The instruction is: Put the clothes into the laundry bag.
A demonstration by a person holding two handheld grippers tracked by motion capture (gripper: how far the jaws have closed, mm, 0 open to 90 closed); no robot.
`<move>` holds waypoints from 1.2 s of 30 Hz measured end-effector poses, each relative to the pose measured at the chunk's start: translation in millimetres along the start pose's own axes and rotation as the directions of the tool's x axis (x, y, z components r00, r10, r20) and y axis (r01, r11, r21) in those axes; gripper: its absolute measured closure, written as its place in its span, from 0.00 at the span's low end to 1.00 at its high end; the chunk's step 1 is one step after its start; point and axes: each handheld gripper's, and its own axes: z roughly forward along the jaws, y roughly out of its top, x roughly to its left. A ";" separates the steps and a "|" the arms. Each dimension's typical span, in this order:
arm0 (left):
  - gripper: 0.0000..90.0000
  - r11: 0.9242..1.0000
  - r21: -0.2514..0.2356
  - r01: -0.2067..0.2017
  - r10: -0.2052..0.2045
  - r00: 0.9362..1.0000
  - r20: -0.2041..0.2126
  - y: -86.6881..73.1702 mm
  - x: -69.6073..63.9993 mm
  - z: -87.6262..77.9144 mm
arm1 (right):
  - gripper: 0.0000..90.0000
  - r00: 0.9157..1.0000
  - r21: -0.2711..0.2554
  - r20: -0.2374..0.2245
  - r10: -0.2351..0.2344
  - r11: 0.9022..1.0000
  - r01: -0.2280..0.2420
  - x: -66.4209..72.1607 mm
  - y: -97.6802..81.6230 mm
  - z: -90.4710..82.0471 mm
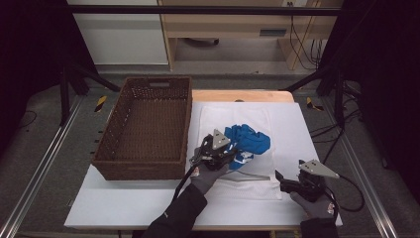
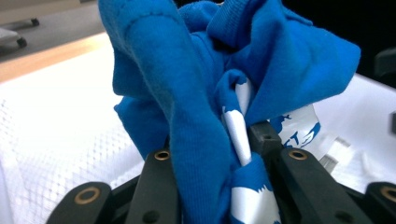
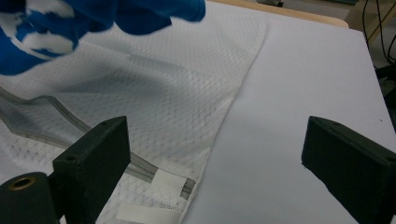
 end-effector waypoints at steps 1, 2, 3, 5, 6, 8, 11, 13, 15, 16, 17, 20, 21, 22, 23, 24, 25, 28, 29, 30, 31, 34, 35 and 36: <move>0.77 1.000 0.018 -0.006 0.006 1.000 -0.003 -3.8 -1.1 5.9 | 0.09 1.000 -0.002 -0.001 0.002 1.000 -0.002 0.1 0.2 -0.2; 0.77 1.000 0.026 -0.005 0.005 1.000 -0.002 -5.8 -1.6 8.8 | 0.09 1.000 -0.003 -0.002 0.002 1.000 -0.002 0.1 0.2 -0.2; 0.77 0.999 0.036 -0.004 0.004 1.000 0.000 -7.8 -1.7 11.4 | 0.09 1.000 -0.005 -0.003 0.000 1.000 0.000 -0.1 0.2 -0.2; 0.76 0.999 0.044 -0.003 0.003 1.000 0.000 -9.7 -2.0 14.0 | 0.09 1.000 -0.004 -0.002 0.000 1.000 0.000 -0.3 0.2 -0.1; 0.76 0.999 0.053 -0.005 0.005 1.000 0.000 -11.8 -2.7 16.5 | 0.09 1.000 -0.003 -0.003 0.004 1.000 -0.004 -0.2 0.1 0.1; 0.75 0.997 0.074 -0.011 0.011 1.000 0.004 -16.1 -4.0 21.1 | 0.09 1.000 0.003 -0.007 0.007 1.000 -0.007 0.7 -0.2 0.6; 0.70 0.993 0.117 -0.001 -0.002 1.000 0.027 -23.7 -3.4 30.5 | 0.10 1.000 0.002 -0.005 -0.003 1.000 0.003 1.0 -0.6 2.1; 0.65 0.991 0.134 0.005 -0.010 0.999 0.036 -25.8 -2.5 33.2 | 0.10 1.000 0.004 -0.006 -0.001 1.000 0.001 1.7 -0.5 2.3; 0.58 0.991 0.132 0.011 -0.017 0.999 0.047 -25.8 -1.7 33.1 | 0.10 1.000 0.004 -0.006 -0.003 1.000 0.003 1.8 -0.4 2.5; 0.55 0.991 0.132 0.011 -0.017 0.999 0.047 -25.8 -1.7 33.1 | 0.10 1.000 0.004 -0.006 -0.003 1.000 0.003 1.8 -0.4 2.5; 0.55 0.991 0.131 0.014 -0.021 0.999 0.048 -25.3 -1.5 32.1 | 0.10 1.000 0.004 -0.005 -0.002 1.000 0.002 1.8 -0.3 2.6; 0.44 0.993 0.115 0.011 -0.017 0.999 0.051 -20.9 -1.2 23.4 | 0.10 1.000 0.003 -0.008 0.005 1.000 -0.005 2.6 0.1 2.8; 0.39 0.995 0.102 0.012 -0.018 0.998 0.058 -17.5 -1.6 15.4 | 0.10 1.000 -0.003 -0.009 0.005 1.000 -0.005 3.2 0.8 3.1; 0.38 0.995 0.102 0.012 -0.018 0.998 0.058 -17.5 -1.6 15.4 | 0.10 1.000 -0.003 -0.009 0.005 1.000 -0.005 3.2 0.8 3.1; 0.36 0.995 0.095 0.009 -0.015 0.998 0.065 -14.1 -1.2 7.5 | 0.10 1.000 -0.005 -0.013 0.010 1.000 -0.010 4.8 2.0 3.6; 0.35 0.996 0.090 0.007 -0.013 0.998 0.065 -12.5 -0.9 3.1 | 0.10 1.000 -0.005 -0.014 0.010 1.000 -0.010 5.9 2.6 3.8; 0.34 0.996 0.086 -0.001 -0.005 0.998 0.062 -10.9 -0.2 -1.7 | 0.10 1.000 -0.006 -0.015 0.009 1.000 -0.009 7.1 3.5 4.2; 0.34 0.997 0.072 -0.002 -0.003 0.998 0.059 -8.7 1.4 -11.9 | 0.10 1.000 -0.009 -0.016 0.003 1.000 -0.003 8.9 5.5 4.9; 0.34 0.998 0.064 -0.004 0.001 0.998 0.058 -8.3 2.3 -17.1 | 0.09 1.000 -0.010 -0.015 0.002 1.000 -0.002 9.8 6.9 4.9; 0.35 0.999 0.052 -0.009 0.006 0.999 0.054 -9.1 3.6 -27.2 | 0.09 1.000 -0.016 -0.018 0.006 1.000 -0.006 12.7 10.1 5.2; 0.37 0.998 0.053 -0.015 0.012 0.999 0.053 -10.1 3.8 -31.7 | 0.09 1.000 -0.019 -0.021 0.001 1.000 -0.002 14.5 11.8 5.9; 0.40 0.998 0.055 -0.022 0.019 0.998 0.054 -13.3 4.8 -41.2 | 0.09 0.999 -0.023 -0.033 -0.007 1.000 0.006 20.4 15.6 7.4; 0.46 0.998 0.053 -0.019 0.016 0.998 0.059 -15.5 5.7 -46.2 | 0.09 0.999 -0.027 -0.044 -0.020 0.999 0.019 27.0 19.7 9.8; 0.46 0.999 0.049 -0.019 0.016 0.998 0.059 -18.1 6.5 -51.1 | 0.09 0.999 -0.027 -0.044 -0.020 0.999 0.019 27.0 19.7 9.8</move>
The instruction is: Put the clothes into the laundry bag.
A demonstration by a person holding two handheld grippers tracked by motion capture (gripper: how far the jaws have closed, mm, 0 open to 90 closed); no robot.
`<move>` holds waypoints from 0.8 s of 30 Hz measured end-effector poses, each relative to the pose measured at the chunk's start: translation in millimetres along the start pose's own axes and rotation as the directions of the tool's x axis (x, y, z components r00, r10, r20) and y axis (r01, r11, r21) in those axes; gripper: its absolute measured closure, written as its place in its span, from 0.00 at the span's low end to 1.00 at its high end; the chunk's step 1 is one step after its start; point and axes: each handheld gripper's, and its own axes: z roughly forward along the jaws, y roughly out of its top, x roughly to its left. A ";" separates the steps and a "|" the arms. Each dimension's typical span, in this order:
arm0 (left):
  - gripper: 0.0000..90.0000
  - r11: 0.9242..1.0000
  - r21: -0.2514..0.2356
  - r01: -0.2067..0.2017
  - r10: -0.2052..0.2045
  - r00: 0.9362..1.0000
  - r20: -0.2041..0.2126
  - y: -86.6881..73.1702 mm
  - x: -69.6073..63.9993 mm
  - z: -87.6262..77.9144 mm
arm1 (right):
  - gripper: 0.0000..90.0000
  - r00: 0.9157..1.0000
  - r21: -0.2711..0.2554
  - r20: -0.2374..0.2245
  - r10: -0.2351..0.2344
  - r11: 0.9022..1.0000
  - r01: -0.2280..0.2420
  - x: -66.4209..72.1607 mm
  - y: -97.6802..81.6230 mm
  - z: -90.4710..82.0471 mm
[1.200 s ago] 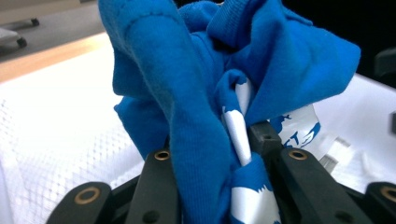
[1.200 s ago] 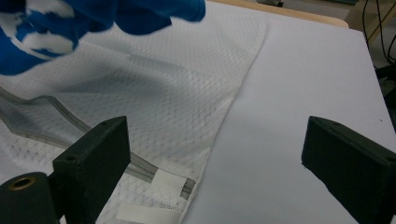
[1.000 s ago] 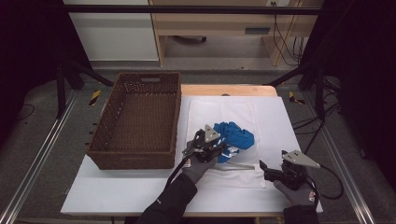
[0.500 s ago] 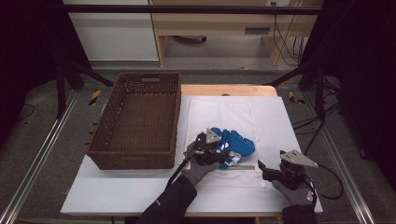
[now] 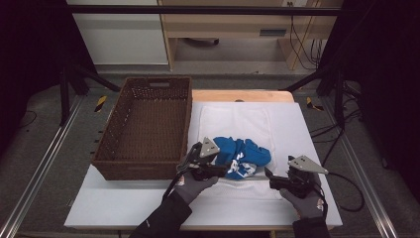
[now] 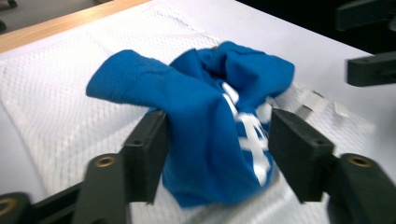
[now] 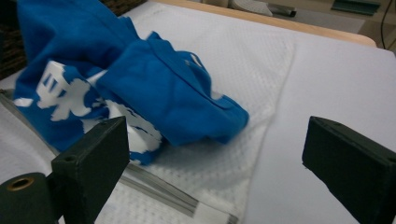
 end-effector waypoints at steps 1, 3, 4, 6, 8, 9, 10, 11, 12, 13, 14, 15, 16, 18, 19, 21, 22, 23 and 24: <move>0.52 1.000 0.001 0.004 -0.004 1.000 0.002 -7.0 0.7 -8.3 | 0.08 1.000 -0.003 -0.017 -0.005 1.000 0.005 6.6 4.5 3.0; 0.59 1.000 0.025 0.003 -0.003 1.000 -0.009 -14.6 1.0 -13.5 | 0.08 0.999 -0.007 -0.032 -0.006 1.000 0.005 12.3 8.7 6.5; 0.62 1.000 0.025 0.003 -0.003 1.000 -0.009 -14.6 1.0 -13.5 | 0.08 0.999 -0.007 -0.032 -0.006 1.000 0.005 12.3 8.7 6.5; 0.71 0.999 0.034 0.002 -0.002 1.000 -0.019 -22.8 0.5 -16.9 | 0.07 0.999 -0.009 -0.042 -0.002 1.000 0.002 18.1 12.2 10.8; 0.77 0.999 0.046 0.003 -0.002 1.000 -0.021 -31.1 -1.3 -18.2 | 0.06 0.999 0.000 -0.051 -0.003 1.000 0.003 23.5 15.0 16.5; 0.77 0.999 0.051 0.002 -0.001 1.000 -0.026 -35.5 -3.1 -18.0 | 0.06 0.999 0.004 -0.052 -0.004 1.000 0.004 26.3 16.0 19.2; 0.80 0.998 0.061 0.001 0.000 1.000 -0.027 -39.8 -4.8 -17.6 | 0.05 0.999 0.006 -0.051 -0.010 1.000 0.010 28.7 16.8 22.2; 0.84 0.997 0.079 0.006 -0.004 1.000 -0.026 -47.9 -8.5 -14.6 | 0.04 0.998 0.020 -0.055 -0.010 1.000 0.011 34.0 18.5 26.9; 0.86 0.996 0.091 0.002 0.001 1.000 -0.023 -50.9 -9.9 -12.7 | 0.04 0.998 0.021 -0.056 -0.011 1.000 0.012 36.4 19.5 29.2; 0.87 0.996 0.091 0.004 -0.002 1.000 -0.019 -53.6 -10.9 -10.9 | 0.03 0.998 0.025 -0.059 -0.014 1.000 0.015 38.2 20.5 31.5; 0.89 0.996 0.091 0.006 -0.005 1.000 -0.017 -56.1 -11.7 -9.3 | 0.03 0.998 0.027 -0.061 -0.011 1.000 0.012 40.5 21.9 33.9; 0.91 0.996 0.087 0.006 -0.005 1.000 -0.014 -58.7 -12.7 -7.7 | 0.03 0.998 0.025 -0.065 -0.004 1.000 0.006 42.8 23.3 36.1; 0.92 0.996 0.087 0.006 -0.005 1.000 -0.014 -58.7 -12.7 -7.7 | 0.03 0.998 0.025 -0.065 -0.004 1.000 0.006 42.8 23.3 36.1; 0.95 0.996 0.085 0.009 -0.008 1.000 -0.012 -66.2 -15.0 -3.7 | 0.02 0.998 0.026 -0.057 0.003 1.000 -0.002 48.5 27.3 45.2; 0.97 0.996 0.088 0.012 -0.011 1.000 -0.013 -68.3 -15.6 -2.4 | 0.02 0.999 0.038 -0.052 0.004 0.999 -0.002 51.8 28.7 49.2; 0.98 0.996 0.092 0.010 -0.009 1.000 -0.018 -70.1 -15.7 -1.4 | 0.02 0.999 0.048 -0.042 -0.006 0.999 0.008 55.0 29.8 53.3; 1.00 0.996 0.093 0.009 -0.007 1.000 -0.026 -72.0 -16.1 -0.4 | 0.02 0.999 0.055 -0.034 -0.015 0.998 0.017 59.0 30.7 57.1; 1.00 0.995 0.098 0.005 -0.002 1.000 -0.030 -73.7 -16.4 0.5 | 0.02 0.999 0.065 -0.038 -0.022 0.998 0.024 65.4 31.9 64.8; 1.00 0.995 0.103 0.005 -0.002 0.999 -0.033 -75.2 -17.0 1.6 | 0.02 0.999 0.065 -0.038 -0.022 0.998 0.024 65.4 31.9 64.8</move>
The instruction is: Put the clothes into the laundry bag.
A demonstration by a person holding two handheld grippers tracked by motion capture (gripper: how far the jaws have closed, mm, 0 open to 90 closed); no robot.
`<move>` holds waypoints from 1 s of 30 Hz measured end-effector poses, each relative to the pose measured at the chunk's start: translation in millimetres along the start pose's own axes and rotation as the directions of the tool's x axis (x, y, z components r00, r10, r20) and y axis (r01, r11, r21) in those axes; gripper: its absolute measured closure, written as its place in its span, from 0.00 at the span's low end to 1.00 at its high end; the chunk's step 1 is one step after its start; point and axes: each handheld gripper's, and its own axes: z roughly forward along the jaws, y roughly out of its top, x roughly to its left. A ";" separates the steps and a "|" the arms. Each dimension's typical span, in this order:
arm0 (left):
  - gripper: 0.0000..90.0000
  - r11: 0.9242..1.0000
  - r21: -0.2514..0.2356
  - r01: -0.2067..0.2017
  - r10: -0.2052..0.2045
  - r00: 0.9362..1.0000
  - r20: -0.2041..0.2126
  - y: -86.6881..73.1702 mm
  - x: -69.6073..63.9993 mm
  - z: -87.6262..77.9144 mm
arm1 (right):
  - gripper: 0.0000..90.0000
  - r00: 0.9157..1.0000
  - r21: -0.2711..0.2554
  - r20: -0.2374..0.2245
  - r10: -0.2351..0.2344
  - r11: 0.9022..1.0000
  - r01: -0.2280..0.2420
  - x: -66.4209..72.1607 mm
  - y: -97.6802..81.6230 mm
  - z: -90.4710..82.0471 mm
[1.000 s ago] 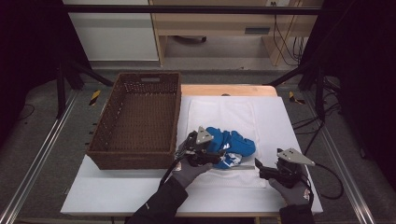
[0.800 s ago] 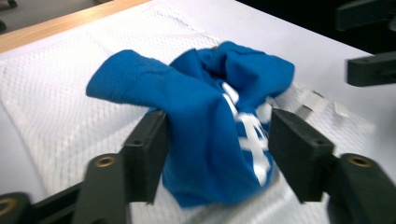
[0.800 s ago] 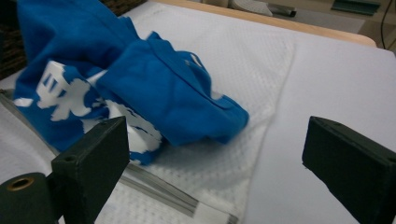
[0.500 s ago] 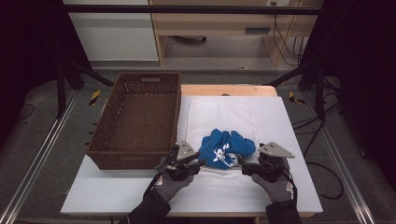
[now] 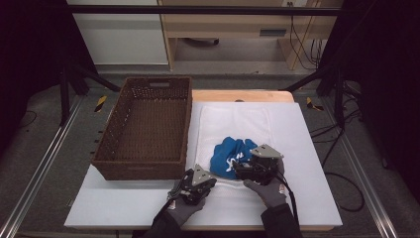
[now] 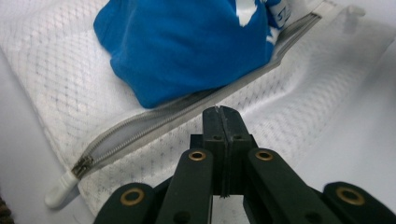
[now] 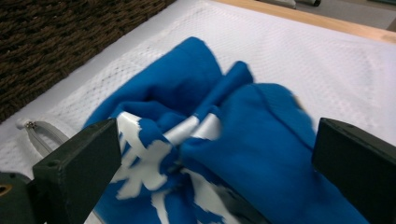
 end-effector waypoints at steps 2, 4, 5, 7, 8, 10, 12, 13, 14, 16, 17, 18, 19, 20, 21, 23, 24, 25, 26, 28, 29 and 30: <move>1.00 1.000 0.010 -0.008 0.008 1.000 -0.004 -2.9 -1.0 2.6 | 0.02 1.000 0.011 -0.018 0.006 1.000 -0.006 5.1 0.6 11.9; 1.00 1.000 0.018 -0.008 0.008 1.000 -0.007 -4.0 -1.0 3.9 | 0.01 1.000 0.023 -0.023 0.006 1.000 -0.005 6.0 -0.1 15.5; 1.00 1.000 0.024 -0.004 0.005 1.000 -0.006 -5.0 -0.9 5.5 | 0.01 0.999 0.054 -0.036 0.001 0.999 0.001 7.6 -2.4 22.3; 1.00 1.000 0.025 0.002 -0.002 1.000 0.001 -5.1 -0.2 5.9 | 0.01 0.999 0.069 -0.041 -0.002 0.998 0.004 8.9 -4.7 27.7; 1.00 1.000 0.025 0.002 -0.002 1.000 0.001 -5.1 -0.2 5.9 | 0.01 0.999 0.068 -0.043 -0.002 0.998 0.005 9.5 -5.9 30.3; 1.00 1.000 0.028 0.010 -0.010 1.000 0.008 -5.0 1.1 6.1 | 0.01 0.999 0.082 -0.039 -0.007 0.997 0.010 11.9 -8.4 35.7; 1.00 1.000 0.027 0.010 -0.010 1.000 0.009 -5.1 1.2 6.2 | 0.02 0.999 0.107 -0.047 -0.010 0.994 0.014 14.2 -12.4 41.6; 1.00 1.000 0.028 0.008 -0.009 1.000 0.008 -5.1 1.1 6.3 | 0.02 0.999 0.114 -0.047 -0.012 0.993 0.017 14.5 -14.7 44.4; 1.00 1.000 0.028 0.008 -0.008 1.000 0.008 -5.0 1.0 6.3 | 0.02 0.999 0.114 -0.045 -0.004 0.993 0.009 15.2 -16.2 45.8; 1.00 1.000 0.028 0.008 -0.009 1.000 0.008 -5.1 1.0 6.3 | 0.05 0.999 0.118 -0.049 0.019 0.993 -0.013 15.4 -19.1 48.7; 1.00 1.000 0.027 0.006 -0.006 1.000 0.005 -5.1 0.3 6.5 | 0.07 0.998 0.119 -0.054 0.012 0.993 -0.006 14.4 -19.8 49.3; 0.99 1.000 0.027 0.004 -0.005 1.000 0.003 -5.1 0.2 6.5 | 0.10 0.998 0.121 -0.054 0.014 0.993 -0.008 14.6 -20.1 49.8; 0.99 1.000 0.027 0.006 -0.006 1.000 0.005 -5.1 0.4 6.5 | 0.14 0.998 0.122 -0.057 0.018 0.993 -0.011 15.0 -20.5 50.0; 0.99 1.000 0.027 0.006 -0.006 1.000 0.005 -5.1 0.4 6.5 | 0.14 0.998 0.122 -0.057 0.018 0.993 -0.011 15.0 -20.5 50.0; 0.99 1.000 0.028 0.008 -0.008 1.000 0.006 -5.1 0.6 6.5 | 0.22 0.998 0.120 -0.065 0.026 0.993 -0.018 14.6 -21.1 49.0; 0.99 1.000 0.028 0.007 -0.008 1.000 0.006 -5.1 0.7 6.5 | 0.27 0.997 0.120 -0.066 0.031 0.992 -0.023 14.6 -21.1 48.2; 0.99 1.000 0.027 0.007 -0.007 1.000 0.005 -5.1 0.4 6.6 | 0.40 0.997 0.119 -0.066 0.041 0.992 -0.033 14.0 -20.2 45.4; 0.99 1.000 0.027 0.006 -0.006 1.000 0.004 -5.1 0.3 6.6 | 0.47 0.997 0.123 -0.066 0.047 0.992 -0.039 13.7 -19.7 44.3; 0.99 1.000 0.028 0.005 -0.005 1.000 0.003 -5.1 0.1 6.6 | 0.53 0.997 0.121 -0.069 0.042 0.992 -0.034 12.7 -19.5 43.7; 0.99 1.000 0.029 0.002 -0.002 1.000 0.002 -5.1 -0.1 6.6 | 0.62 0.997 0.127 -0.063 0.054 0.991 -0.045 12.7 -18.5 42.2; 0.99 1.000 0.029 0.002 -0.002 1.000 0.001 -5.1 -0.2 6.6 | 0.67 0.997 0.128 -0.060 0.055 0.991 -0.046 12.3 -18.1 41.4; 0.99 1.000 0.029 0.002 -0.002 1.000 0.001 -5.1 -0.2 6.6 | 0.67 0.997 0.128 -0.060 0.055 0.991 -0.046 12.3 -18.1 41.4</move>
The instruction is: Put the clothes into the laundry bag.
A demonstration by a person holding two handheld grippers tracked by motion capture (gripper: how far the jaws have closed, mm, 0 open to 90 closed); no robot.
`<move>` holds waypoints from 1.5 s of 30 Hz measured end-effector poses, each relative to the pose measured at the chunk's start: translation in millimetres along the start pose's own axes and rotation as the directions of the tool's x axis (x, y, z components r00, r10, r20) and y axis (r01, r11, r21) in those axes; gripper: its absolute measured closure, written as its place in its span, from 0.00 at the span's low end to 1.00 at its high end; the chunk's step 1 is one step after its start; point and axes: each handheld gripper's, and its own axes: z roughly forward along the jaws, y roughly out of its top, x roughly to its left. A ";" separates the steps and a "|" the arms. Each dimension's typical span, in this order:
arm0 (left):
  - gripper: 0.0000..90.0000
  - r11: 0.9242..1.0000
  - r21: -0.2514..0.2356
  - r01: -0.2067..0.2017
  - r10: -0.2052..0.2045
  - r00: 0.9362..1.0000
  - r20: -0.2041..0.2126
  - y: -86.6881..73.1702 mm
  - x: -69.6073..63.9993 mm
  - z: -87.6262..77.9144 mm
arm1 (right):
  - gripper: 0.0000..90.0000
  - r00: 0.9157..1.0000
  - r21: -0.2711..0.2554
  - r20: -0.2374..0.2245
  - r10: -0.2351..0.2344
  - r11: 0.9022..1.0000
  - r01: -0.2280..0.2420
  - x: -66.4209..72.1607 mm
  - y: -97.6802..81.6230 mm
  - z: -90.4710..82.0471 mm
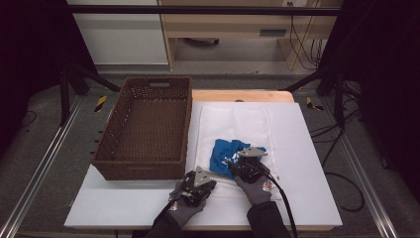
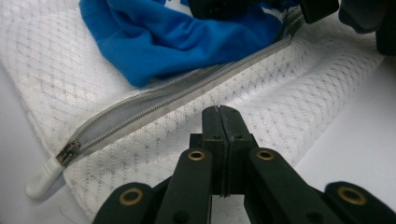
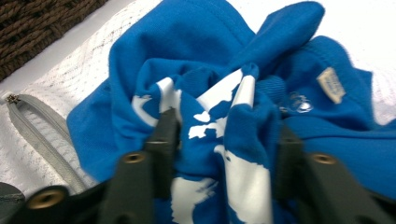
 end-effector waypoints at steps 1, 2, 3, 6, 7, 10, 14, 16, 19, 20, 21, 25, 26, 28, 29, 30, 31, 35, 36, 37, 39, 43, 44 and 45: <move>0.99 1.000 0.000 -0.001 0.001 1.000 0.000 0.0 -0.1 0.0 | 0.72 1.000 0.001 0.001 0.010 1.000 -0.010 -1.0 0.1 -1.4; 0.99 1.000 0.000 -0.002 0.002 1.000 0.000 0.0 -0.1 0.0 | 0.73 1.000 0.003 0.000 0.017 1.000 -0.017 -1.0 0.8 -2.3; 0.99 1.000 0.000 0.000 0.000 1.000 0.001 0.0 0.1 0.0 | 0.73 1.000 0.002 -0.001 0.021 1.000 -0.021 -1.6 1.4 -3.3; 0.99 1.000 0.000 0.001 -0.001 1.000 0.002 0.0 0.4 0.0 | 0.75 1.000 -0.032 -0.004 0.030 0.999 -0.030 -4.6 4.5 -10.6; 0.99 1.000 0.000 0.000 0.000 1.000 0.001 0.0 0.2 0.0 | 0.75 1.000 -0.047 -0.003 0.030 0.998 -0.030 -5.6 6.1 -14.6; 0.99 1.000 0.001 -0.001 0.001 1.000 0.001 0.0 0.1 0.0 | 0.75 0.999 -0.085 -0.002 0.039 0.996 -0.039 -8.8 10.1 -24.5; 0.99 1.000 0.001 -0.002 0.002 1.000 0.000 0.0 0.0 0.0 | 0.75 0.997 -0.145 0.006 0.076 0.987 -0.074 -22.0 17.8 -45.8; 0.99 1.000 0.001 -0.001 0.001 1.000 0.000 0.0 0.0 0.0 | 0.75 0.996 -0.169 0.023 0.081 0.983 -0.076 -28.9 21.9 -56.3; 0.99 1.000 0.000 -0.003 0.003 1.000 0.001 0.0 -0.1 0.0 | 0.75 0.993 -0.210 0.069 0.094 0.975 -0.078 -45.6 29.7 -77.2; 0.99 1.000 0.000 -0.003 0.003 1.000 0.001 0.0 -0.1 0.0 | 0.75 0.993 -0.210 0.069 0.094 0.975 -0.078 -45.6 29.7 -77.2; 0.99 1.000 0.000 -0.002 0.002 1.000 0.001 0.0 -0.1 0.0 | 0.75 0.989 -0.227 0.101 0.107 0.970 -0.082 -56.1 30.9 -86.4; 0.99 1.000 0.000 -0.003 0.003 1.000 0.000 0.0 -0.2 0.1 | 0.75 0.979 -0.232 0.164 0.119 0.970 -0.079 -75.0 25.3 -98.5; 0.99 1.000 0.001 -0.005 0.005 1.000 -0.001 0.0 -0.4 0.0 | 0.75 0.977 -0.223 0.176 0.117 0.972 -0.077 -79.0 21.9 -99.2; 0.99 1.000 0.001 -0.006 0.006 1.000 -0.002 0.0 -0.5 0.0 | 0.75 0.974 -0.201 0.189 0.123 0.976 -0.084 -85.6 13.2 -96.6; 0.99 1.000 0.001 -0.006 0.006 1.000 -0.001 0.0 -0.4 0.0 | 0.74 0.973 -0.188 0.194 0.126 0.978 -0.089 -87.7 9.4 -94.3; 0.99 1.000 0.001 -0.005 0.005 1.000 -0.001 0.0 -0.3 0.0 | 0.74 0.970 -0.167 0.206 0.126 0.982 -0.092 -91.2 2.9 -89.3; 0.99 1.000 0.000 -0.005 0.005 1.000 0.000 0.0 -0.3 0.0 | 0.74 0.968 -0.144 0.219 0.125 0.985 -0.095 -93.6 -2.2 -84.6; 0.99 1.000 0.000 -0.006 0.006 1.000 0.000 0.0 -0.3 0.0 | 0.72 0.963 -0.091 0.238 0.125 0.990 -0.106 -103.1 -20.1 -68.3; 0.99 1.000 0.000 -0.007 0.007 1.000 -0.001 0.0 -0.4 0.0 | 0.71 0.965 -0.081 0.236 0.118 0.992 -0.101 -105.1 -23.3 -65.5; 0.99 1.000 0.000 -0.007 0.007 1.000 -0.003 0.0 -0.6 0.0 | 0.69 0.966 -0.078 0.230 0.119 0.992 -0.104 -106.1 -25.7 -63.3; 0.99 1.000 0.000 -0.007 0.007 1.000 -0.002 0.0 -0.4 0.0 | 0.63 0.967 -0.083 0.223 0.123 0.991 -0.107 -107.2 -28.1 -61.8; 0.99 1.000 0.000 -0.006 0.006 1.000 -0.001 0.0 -0.4 0.0 | 0.42 0.970 -0.124 0.201 0.138 0.986 -0.114 -108.4 -25.3 -71.3; 0.99 1.000 0.000 -0.006 0.006 1.000 -0.001 0.0 -0.4 0.0 | 0.42 0.970 -0.124 0.201 0.138 0.986 -0.114 -108.4 -25.3 -71.3; 0.99 1.000 0.000 -0.006 0.006 1.000 -0.001 0.0 -0.5 0.0 | 0.31 0.969 -0.152 0.202 0.143 0.982 -0.113 -107.0 -22.7 -77.7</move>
